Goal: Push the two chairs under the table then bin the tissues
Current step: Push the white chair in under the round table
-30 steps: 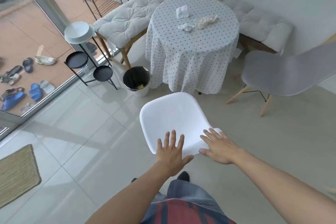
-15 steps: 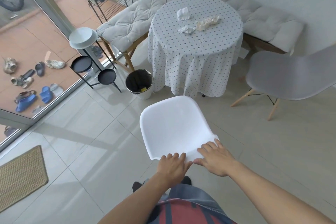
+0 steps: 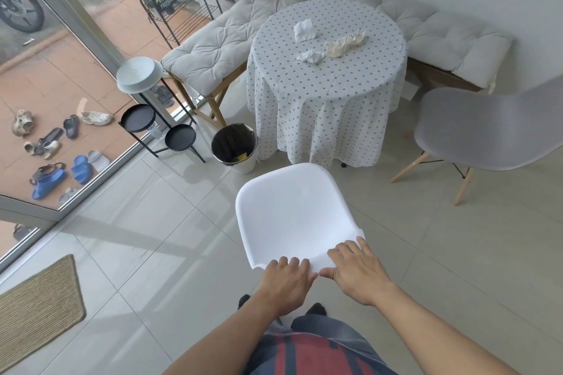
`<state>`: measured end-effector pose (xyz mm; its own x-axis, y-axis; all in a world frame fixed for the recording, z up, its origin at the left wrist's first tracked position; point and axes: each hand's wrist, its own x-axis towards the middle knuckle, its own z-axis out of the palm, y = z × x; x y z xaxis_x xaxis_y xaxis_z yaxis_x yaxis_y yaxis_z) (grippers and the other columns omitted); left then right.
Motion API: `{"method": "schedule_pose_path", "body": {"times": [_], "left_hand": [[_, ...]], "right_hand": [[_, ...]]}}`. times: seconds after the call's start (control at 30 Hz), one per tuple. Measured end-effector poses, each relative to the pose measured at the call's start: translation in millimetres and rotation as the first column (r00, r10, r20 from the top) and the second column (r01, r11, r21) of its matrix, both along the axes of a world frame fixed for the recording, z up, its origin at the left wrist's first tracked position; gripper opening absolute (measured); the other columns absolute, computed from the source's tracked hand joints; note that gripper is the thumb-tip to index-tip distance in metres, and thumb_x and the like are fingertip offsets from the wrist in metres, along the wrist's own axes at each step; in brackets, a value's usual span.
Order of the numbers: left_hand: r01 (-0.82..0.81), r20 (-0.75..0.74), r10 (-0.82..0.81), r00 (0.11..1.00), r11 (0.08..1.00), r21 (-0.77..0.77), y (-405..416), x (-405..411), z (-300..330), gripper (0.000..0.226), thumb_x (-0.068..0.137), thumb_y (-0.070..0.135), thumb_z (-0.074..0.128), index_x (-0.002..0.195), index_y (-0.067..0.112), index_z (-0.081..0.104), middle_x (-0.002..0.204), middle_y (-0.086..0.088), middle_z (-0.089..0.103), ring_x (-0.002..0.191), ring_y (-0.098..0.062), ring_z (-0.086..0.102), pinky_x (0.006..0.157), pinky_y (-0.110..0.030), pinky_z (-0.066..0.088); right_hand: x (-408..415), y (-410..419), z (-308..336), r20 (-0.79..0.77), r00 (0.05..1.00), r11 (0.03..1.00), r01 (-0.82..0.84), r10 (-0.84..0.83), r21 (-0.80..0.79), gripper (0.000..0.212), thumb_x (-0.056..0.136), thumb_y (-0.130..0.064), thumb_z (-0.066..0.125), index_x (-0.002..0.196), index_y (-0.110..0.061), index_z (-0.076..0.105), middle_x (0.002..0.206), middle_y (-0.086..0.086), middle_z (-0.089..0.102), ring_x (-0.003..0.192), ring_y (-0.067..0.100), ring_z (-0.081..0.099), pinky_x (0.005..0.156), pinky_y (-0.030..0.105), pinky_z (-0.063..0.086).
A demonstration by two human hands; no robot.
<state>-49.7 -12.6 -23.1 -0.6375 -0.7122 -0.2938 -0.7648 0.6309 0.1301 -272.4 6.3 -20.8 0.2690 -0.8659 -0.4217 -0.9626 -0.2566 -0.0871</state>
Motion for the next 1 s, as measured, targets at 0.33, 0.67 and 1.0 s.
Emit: {"method": "schedule_pose_path", "body": {"times": [0.33,0.67,1.0], "left_hand": [[-0.062,0.125,0.054,0.991,0.996,0.062,-60.3,17.3,5.7,0.02,0.098,0.022,0.043,0.116,0.013,0.045,0.098,-0.009,0.06,0.085,-0.032,0.055,0.079,-0.045,0.048],[0.071,0.072,-0.079,0.994,0.992,0.106,-168.7,45.2,1.5,0.024,0.103,0.035,0.034,0.107,0.015,0.047,0.101,-0.009,0.058,0.09,-0.035,0.054,0.085,-0.045,0.044],[0.235,0.131,-0.241,0.962,0.97,0.06,-296.3,65.1,13.3,0.033,0.108,0.04,0.038,0.123,0.012,0.048,0.122,-0.013,0.059,0.113,-0.037,0.054,0.102,-0.047,0.04]], "right_hand": [[38.3,-46.9,-4.0,0.024,0.989,0.988,0.147,-0.146,-0.053,0.089,0.094,-0.075,0.001,0.126,-0.017,0.059,0.125,0.006,0.064,0.122,0.03,0.053,0.121,0.054,0.025],[73.2,-115.8,-5.5,0.014,0.951,0.945,0.31,-0.31,-0.101,0.09,0.095,-0.075,-0.005,0.117,-0.02,0.062,0.114,0.002,0.067,0.112,0.028,0.057,0.116,0.052,0.032],[113.6,-214.1,-6.1,-0.01,0.868,0.86,0.49,-0.496,-0.14,0.085,0.096,-0.074,-0.002,0.117,-0.021,0.062,0.111,0.001,0.067,0.108,0.027,0.057,0.112,0.048,0.034]]}}
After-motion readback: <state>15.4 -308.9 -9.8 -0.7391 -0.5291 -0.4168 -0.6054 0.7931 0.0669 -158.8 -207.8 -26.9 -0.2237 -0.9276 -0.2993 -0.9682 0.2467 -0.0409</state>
